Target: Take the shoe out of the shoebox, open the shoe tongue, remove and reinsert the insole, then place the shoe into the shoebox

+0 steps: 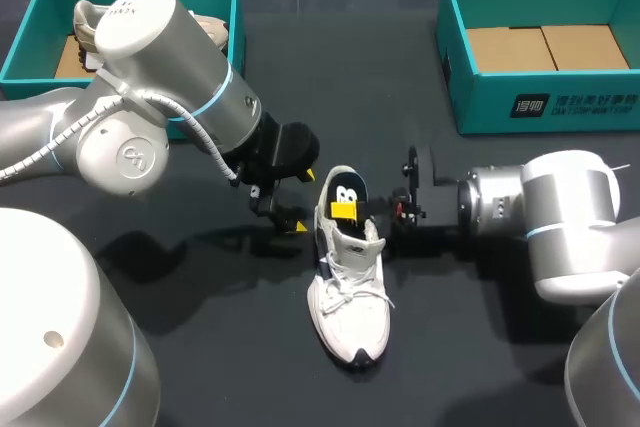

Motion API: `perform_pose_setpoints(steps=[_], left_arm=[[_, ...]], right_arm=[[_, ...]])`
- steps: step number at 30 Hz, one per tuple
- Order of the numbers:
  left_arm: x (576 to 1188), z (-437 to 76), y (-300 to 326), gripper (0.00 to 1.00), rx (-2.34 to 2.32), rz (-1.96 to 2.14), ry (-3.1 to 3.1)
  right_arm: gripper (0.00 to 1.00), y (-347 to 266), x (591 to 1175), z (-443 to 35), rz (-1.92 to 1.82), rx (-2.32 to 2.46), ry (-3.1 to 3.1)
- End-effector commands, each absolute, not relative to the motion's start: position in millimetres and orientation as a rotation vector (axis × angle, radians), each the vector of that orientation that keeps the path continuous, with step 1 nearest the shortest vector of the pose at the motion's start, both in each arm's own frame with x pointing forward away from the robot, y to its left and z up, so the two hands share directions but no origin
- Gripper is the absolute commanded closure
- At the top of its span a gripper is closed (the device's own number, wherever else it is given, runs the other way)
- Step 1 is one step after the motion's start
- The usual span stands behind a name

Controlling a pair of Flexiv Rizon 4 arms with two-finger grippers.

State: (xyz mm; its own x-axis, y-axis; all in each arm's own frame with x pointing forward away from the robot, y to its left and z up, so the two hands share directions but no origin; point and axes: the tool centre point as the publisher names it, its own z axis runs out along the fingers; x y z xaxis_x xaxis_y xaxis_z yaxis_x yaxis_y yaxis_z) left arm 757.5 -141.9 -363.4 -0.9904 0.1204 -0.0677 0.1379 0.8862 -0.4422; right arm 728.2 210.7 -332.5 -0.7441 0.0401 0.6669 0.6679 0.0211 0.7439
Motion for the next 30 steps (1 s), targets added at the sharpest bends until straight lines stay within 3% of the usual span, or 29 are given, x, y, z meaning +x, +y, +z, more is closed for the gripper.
perform_pose_setpoints(steps=[1, 9, 11, 13, 30], left_arm=[[757.4, -364.2, -142.7, 0.0, 0.207, -0.709, 3.013], [757.4, -364.2, -142.7, 0.0, 0.207, -0.709, 3.013], [757.4, -364.2, -142.7, 0.0, 0.207, -0.709, 3.013], [757.4, -364.2, -142.7, 0.0, 0.207, -0.709, 3.013], [757.4, -364.2, -142.7, 0.0, 0.207, -0.709, 3.013]], right_arm=[[0.58, 212.6, 731.1, -318.4, -1.772, -0.705, -1.88], [0.61, 206.7, 742.9, -302.8, -1.799, -0.684, -1.933], [0.74, 205.9, 746.5, -303.0, -1.799, -0.685, -1.933], [1.0, 206.3, 749.5, -304.7, -1.793, -0.689, -1.926], [1.0, 209.0, 723.5, -336.3, -1.749, -0.806, -1.84]])
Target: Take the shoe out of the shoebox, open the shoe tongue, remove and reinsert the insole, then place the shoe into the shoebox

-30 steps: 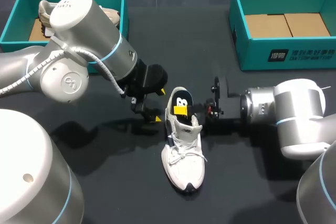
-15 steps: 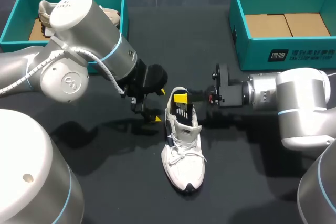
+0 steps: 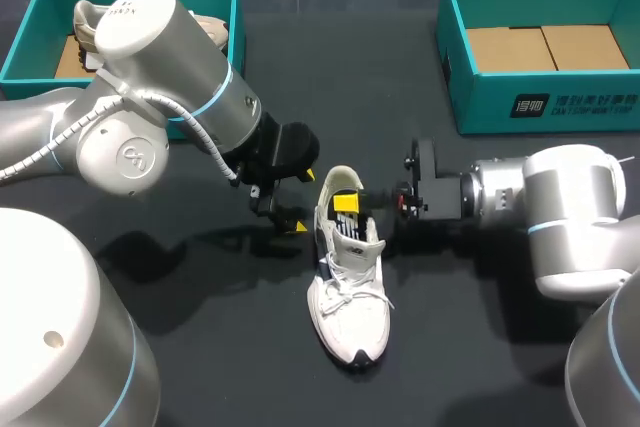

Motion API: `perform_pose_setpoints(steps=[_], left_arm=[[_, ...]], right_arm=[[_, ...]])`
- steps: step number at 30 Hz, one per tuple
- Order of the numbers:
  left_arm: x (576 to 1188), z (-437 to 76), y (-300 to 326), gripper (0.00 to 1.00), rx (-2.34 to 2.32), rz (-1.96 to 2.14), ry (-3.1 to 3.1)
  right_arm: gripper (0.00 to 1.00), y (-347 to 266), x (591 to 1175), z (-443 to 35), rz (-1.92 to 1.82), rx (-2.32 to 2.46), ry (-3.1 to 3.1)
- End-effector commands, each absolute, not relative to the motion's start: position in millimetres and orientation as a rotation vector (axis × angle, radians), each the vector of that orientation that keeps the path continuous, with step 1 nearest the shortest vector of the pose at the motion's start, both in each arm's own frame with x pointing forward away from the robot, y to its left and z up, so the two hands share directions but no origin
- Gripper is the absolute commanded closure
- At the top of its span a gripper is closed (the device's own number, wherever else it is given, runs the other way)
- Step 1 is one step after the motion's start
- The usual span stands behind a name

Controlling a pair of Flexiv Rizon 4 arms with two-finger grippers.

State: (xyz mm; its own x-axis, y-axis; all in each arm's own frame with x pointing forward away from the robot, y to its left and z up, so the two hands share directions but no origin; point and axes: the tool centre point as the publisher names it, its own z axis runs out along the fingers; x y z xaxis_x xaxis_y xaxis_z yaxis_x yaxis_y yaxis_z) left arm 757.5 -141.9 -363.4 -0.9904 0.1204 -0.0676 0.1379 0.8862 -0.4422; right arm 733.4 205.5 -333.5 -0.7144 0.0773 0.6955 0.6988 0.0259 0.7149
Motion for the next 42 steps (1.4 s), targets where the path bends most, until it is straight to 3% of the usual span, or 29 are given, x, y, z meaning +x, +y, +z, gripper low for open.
perform_pose_setpoints(steps=[1, 4, 6, 7, 14, 18, 20, 21, 24, 42], left_arm=[[757.4, -364.2, -142.7, 0.0, 0.207, -0.709, 3.013], [757.4, -364.2, -142.7, 0.0, 0.207, -0.709, 3.013], [757.4, -364.2, -142.7, 0.0, 0.207, -0.709, 3.013], [757.4, -364.2, -142.7, 0.0, 0.207, -0.709, 3.013], [757.4, -364.2, -142.7, 0.0, 0.207, -0.709, 3.013], [757.4, -364.2, -142.7, 0.0, 0.207, -0.709, 3.013], [757.4, -364.2, -142.7, 0.0, 0.207, -0.709, 3.013], [757.4, -364.2, -142.7, 0.0, 0.207, -0.709, 3.013], [757.4, -364.2, -142.7, 0.0, 0.207, -0.709, 3.013], [757.4, -364.2, -142.7, 0.0, 0.207, -0.709, 3.013]], right_arm=[[1.0, 209.3, 722.8, -335.5, -1.75, -0.808, -1.846], [0.96, 210.3, 724.7, -328.7, -1.758, -0.79, -1.872], [0.65, 211.5, 727.1, -324.4, -1.762, -0.771, -1.89], [0.6, 212.1, 728.6, -322.1, -1.763, -0.761, -1.9], [0.45, 211.6, 738.4, -309.3, -1.774, -0.724, -1.961], [0.52, 207.8, 743.7, -304.3, -1.783, -0.722, -1.98], [0.6, 206.3, 746.4, -303.0, -1.788, -0.724, -1.984], [0.66, 205.8, 747.5, -302.9, -1.79, -0.724, -1.984], [1.0, 204.9, 751.3, -304.7, -1.789, -0.73, -1.98], [1.0, 209.2, 731.3, -331.1, -1.737, -0.825, -1.908]])
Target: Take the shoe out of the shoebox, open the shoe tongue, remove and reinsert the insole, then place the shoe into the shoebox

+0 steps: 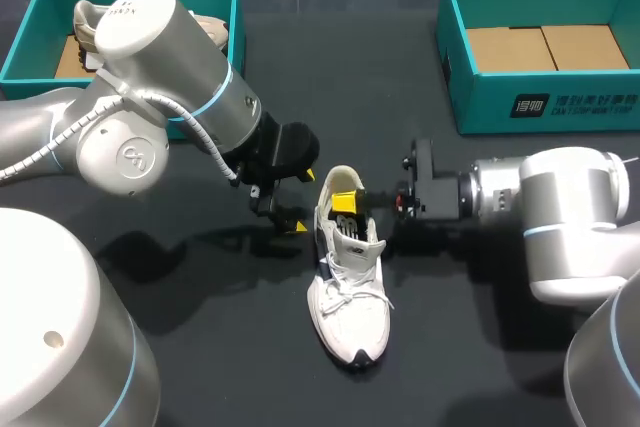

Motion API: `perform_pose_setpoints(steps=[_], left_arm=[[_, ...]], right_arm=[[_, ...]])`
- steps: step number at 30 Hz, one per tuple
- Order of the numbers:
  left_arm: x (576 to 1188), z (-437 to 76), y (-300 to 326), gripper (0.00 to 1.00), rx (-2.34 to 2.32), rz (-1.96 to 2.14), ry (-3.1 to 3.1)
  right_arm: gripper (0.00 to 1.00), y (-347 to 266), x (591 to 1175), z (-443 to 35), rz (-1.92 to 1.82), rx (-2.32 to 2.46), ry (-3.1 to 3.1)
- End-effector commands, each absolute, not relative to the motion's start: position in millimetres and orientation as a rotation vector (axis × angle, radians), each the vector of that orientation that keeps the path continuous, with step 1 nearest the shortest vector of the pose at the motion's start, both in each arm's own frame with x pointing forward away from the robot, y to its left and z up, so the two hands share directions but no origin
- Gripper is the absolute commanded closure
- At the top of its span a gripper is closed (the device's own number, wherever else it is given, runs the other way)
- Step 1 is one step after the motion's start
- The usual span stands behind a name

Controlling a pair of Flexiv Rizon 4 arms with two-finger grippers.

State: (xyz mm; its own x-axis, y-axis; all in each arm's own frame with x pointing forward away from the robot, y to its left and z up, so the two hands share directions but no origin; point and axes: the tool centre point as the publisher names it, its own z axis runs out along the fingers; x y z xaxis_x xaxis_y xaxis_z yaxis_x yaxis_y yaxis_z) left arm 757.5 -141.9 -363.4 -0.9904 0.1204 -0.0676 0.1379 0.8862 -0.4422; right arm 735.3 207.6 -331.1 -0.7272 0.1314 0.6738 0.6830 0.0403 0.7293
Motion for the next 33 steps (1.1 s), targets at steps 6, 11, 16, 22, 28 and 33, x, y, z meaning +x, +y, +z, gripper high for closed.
perform_pose_setpoints(steps=[6, 11, 16, 22, 28, 33], left_arm=[[757.4, -364.2, -142.7, 0.0, 0.207, -0.709, 3.013], [756.6, -361.3, -138.6, 0.0, 0.21, -0.703, 3.011], [755.6, -356.1, -134.2, 0.0, 0.222, -0.7, 3.012], [754.3, -348.2, -125.8, 0.0, 0.254, -0.708, 3.016], [753.9, -341.0, -114.0, 0.0, 0.25, -0.688, 3.01], [755.3, -333.4, -102.0, 0.0, 0.242, -0.632, 3.006]], right_arm=[[0.57, 209.6, 736.4, -316.7, -1.747, -0.785, -1.963], [0.51, 208.8, 739.7, -307.6, -1.745, -0.764, -2.011], [0.47, 205.1, 742.5, -300.8, -1.73, -0.766, -2.055], [0.44, 196.7, 747.4, -296.7, -1.706, -0.796, -2.096], [0.48, 186.6, 750.5, -289.7, -1.679, -0.825, -2.143], [0.51, 172.8, 758.4, -281.8, -1.572, -0.851, -2.177]])
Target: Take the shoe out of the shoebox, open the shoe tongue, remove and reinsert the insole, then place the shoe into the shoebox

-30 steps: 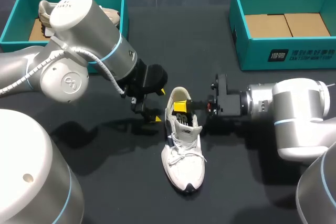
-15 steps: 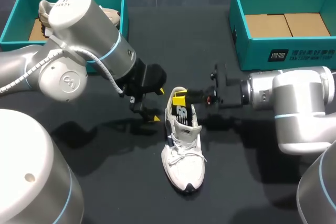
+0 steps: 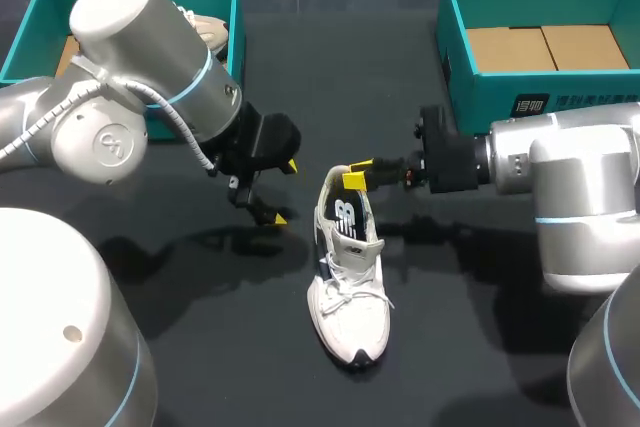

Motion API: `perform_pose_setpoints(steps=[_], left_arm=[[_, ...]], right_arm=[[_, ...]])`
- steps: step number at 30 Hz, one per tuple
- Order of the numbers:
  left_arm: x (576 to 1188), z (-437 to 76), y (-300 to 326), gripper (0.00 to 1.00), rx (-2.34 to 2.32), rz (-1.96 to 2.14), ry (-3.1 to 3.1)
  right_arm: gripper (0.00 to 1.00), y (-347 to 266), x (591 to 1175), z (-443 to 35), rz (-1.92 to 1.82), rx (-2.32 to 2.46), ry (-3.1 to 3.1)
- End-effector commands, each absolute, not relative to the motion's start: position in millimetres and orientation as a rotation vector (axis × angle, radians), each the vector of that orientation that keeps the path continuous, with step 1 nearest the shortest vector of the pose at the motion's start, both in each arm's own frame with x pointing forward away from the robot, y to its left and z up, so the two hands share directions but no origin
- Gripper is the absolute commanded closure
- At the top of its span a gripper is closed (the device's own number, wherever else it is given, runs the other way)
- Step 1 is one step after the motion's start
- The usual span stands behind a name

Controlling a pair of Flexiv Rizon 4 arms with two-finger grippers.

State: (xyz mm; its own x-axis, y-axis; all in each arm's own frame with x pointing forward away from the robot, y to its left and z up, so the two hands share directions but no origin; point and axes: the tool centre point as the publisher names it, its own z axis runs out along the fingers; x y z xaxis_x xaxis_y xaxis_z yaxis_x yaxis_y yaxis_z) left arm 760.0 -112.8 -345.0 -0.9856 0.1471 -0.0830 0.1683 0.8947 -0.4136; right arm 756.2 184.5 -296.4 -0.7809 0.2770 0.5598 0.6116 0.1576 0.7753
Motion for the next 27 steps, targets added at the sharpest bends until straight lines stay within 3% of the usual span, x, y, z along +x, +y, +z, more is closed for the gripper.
perform_pose_setpoints(steps=[1, 27], left_arm=[[755.8, -332.4, -99.8, 0.0, 0.237, -0.627, 3.005], [769.1, -307.1, -51.9, 0.0, 0.224, -0.547, 3.056]], right_arm=[[0.51, 169.5, 760.9, -280.0, -1.543, -0.866, -2.18], [0.52, 120.1, 794.6, -250.8, -0.879, -1.139, -2.064]])
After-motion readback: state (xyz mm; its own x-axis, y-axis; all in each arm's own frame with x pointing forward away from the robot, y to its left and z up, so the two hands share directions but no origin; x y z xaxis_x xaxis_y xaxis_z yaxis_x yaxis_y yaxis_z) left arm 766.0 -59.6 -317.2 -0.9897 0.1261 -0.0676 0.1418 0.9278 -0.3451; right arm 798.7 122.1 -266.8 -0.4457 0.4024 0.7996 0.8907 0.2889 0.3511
